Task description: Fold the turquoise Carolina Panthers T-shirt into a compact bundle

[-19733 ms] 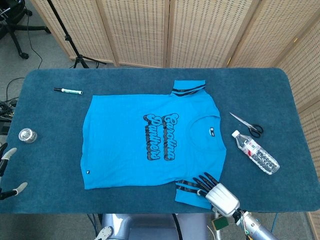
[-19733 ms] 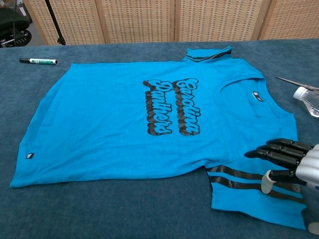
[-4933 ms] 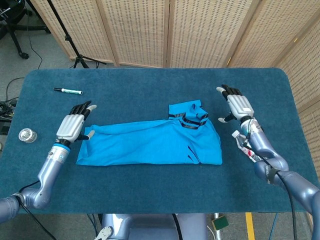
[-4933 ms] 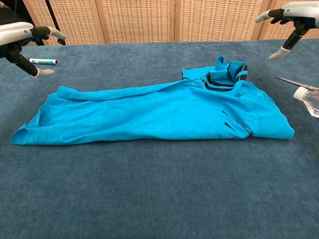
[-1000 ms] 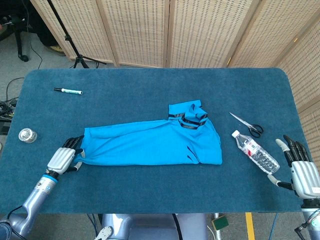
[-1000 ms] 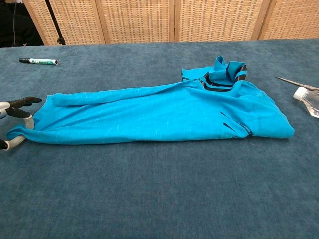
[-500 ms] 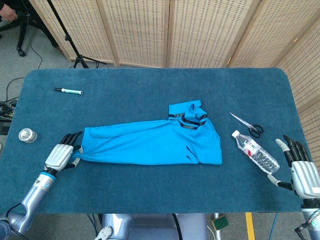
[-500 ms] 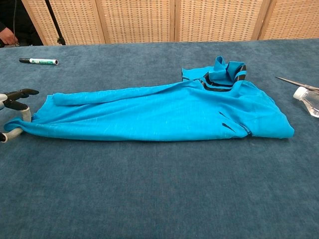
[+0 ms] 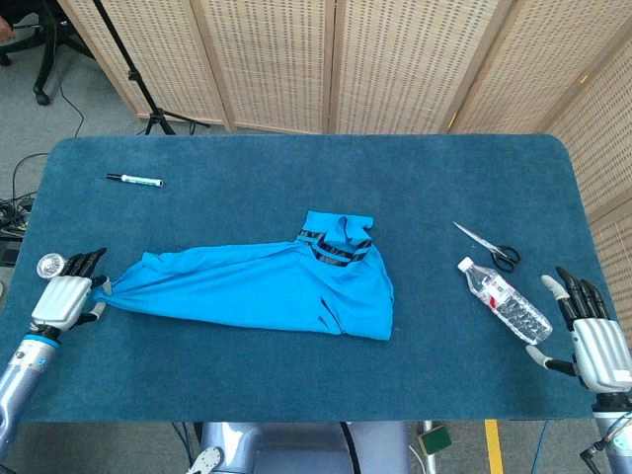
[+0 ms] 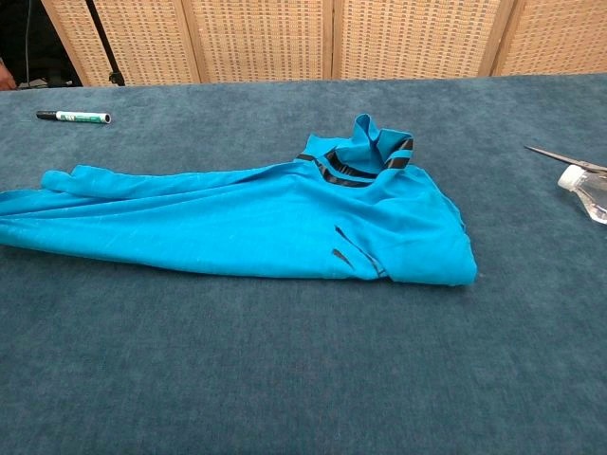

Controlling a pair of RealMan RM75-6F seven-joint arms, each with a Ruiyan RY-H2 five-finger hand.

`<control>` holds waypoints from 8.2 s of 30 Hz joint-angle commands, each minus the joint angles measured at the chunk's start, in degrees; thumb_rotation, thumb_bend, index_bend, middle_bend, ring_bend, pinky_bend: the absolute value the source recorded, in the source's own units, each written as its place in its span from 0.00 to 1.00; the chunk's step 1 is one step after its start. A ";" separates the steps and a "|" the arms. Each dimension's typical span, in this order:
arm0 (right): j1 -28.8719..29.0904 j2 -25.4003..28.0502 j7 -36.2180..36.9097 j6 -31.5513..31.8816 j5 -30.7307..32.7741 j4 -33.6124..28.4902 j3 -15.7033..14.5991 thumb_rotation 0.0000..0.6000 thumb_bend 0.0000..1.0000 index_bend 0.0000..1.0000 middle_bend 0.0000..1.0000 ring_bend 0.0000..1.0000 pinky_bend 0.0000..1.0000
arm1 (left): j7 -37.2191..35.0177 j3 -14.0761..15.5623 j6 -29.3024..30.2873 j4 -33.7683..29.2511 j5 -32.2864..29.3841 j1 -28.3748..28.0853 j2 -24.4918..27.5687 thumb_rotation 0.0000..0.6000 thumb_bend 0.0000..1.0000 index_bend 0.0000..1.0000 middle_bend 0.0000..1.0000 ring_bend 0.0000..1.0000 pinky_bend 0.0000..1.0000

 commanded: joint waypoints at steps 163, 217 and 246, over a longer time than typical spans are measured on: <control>-0.39 1.38 3.33 -0.18 0.04 -0.30 0.31 1.00 0.00 0.00 0.00 0.00 0.00 | 13.23 -0.25 7.64 -1.80 9.94 -16.15 -18.56 1.00 0.35 0.32 0.00 0.00 0.00; -0.38 2.06 5.72 -0.01 -0.14 -0.30 0.30 1.00 0.00 0.00 0.00 0.00 0.00 | 27.48 -6.48 4.99 -7.23 9.59 -25.23 -17.20 1.00 0.44 0.77 0.00 0.00 0.00; -0.29 2.52 7.56 -0.40 0.19 0.03 0.39 1.00 0.00 0.00 0.00 0.00 0.00 | 34.36 -11.47 -4.15 -0.68 2.99 -33.55 -26.78 1.00 0.29 0.27 0.00 0.00 0.00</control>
